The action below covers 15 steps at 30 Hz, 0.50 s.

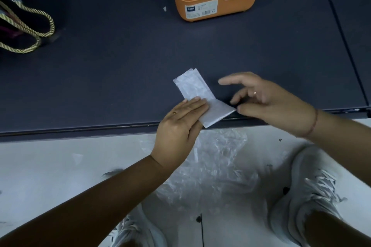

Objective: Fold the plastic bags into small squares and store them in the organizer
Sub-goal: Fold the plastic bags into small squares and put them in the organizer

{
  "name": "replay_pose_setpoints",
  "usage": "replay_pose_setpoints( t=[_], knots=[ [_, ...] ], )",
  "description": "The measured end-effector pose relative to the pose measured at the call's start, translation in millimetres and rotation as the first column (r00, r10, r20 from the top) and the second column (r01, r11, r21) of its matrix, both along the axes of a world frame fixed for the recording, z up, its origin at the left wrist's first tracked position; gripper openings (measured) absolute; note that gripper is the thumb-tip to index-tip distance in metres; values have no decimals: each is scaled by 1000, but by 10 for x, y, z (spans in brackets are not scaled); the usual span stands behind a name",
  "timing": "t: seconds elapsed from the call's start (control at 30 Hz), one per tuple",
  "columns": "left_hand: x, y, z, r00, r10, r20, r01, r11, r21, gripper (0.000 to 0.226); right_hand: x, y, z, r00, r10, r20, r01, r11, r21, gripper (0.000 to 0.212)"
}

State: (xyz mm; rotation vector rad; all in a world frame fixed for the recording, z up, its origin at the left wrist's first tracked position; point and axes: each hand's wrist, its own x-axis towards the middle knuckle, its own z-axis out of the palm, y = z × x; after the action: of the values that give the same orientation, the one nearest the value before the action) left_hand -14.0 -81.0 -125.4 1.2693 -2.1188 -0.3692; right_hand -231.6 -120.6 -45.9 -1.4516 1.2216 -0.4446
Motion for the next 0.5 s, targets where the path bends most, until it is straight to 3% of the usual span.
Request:
replay_pose_setpoints(
  t=[0.07,0.13,0.27,0.37,0.5],
  knots=[
    [5,-3,15,1000,-4,-8,4,1000,20,38,-25,-115,-40,968,239,-80,-246,965,-96,68],
    [12,-8,28,1000,0,-21,1,999,51,40,29,-185,-125,926,338,-170,-365,917,-164,62],
    [-1,-6,88,993,34,-111,-15,986,168,32,172,-271,-230,962,209,-176,-244,947,-208,34],
    [-14,-10,200,958,182,-223,-106,944,313,23,217,-367,-217,979,131,-159,-156,974,-162,9],
    [14,-130,318,843,425,-330,-238,844,481,12,313,-437,-208,988,-23,-154,10,996,-84,9]
  ],
)
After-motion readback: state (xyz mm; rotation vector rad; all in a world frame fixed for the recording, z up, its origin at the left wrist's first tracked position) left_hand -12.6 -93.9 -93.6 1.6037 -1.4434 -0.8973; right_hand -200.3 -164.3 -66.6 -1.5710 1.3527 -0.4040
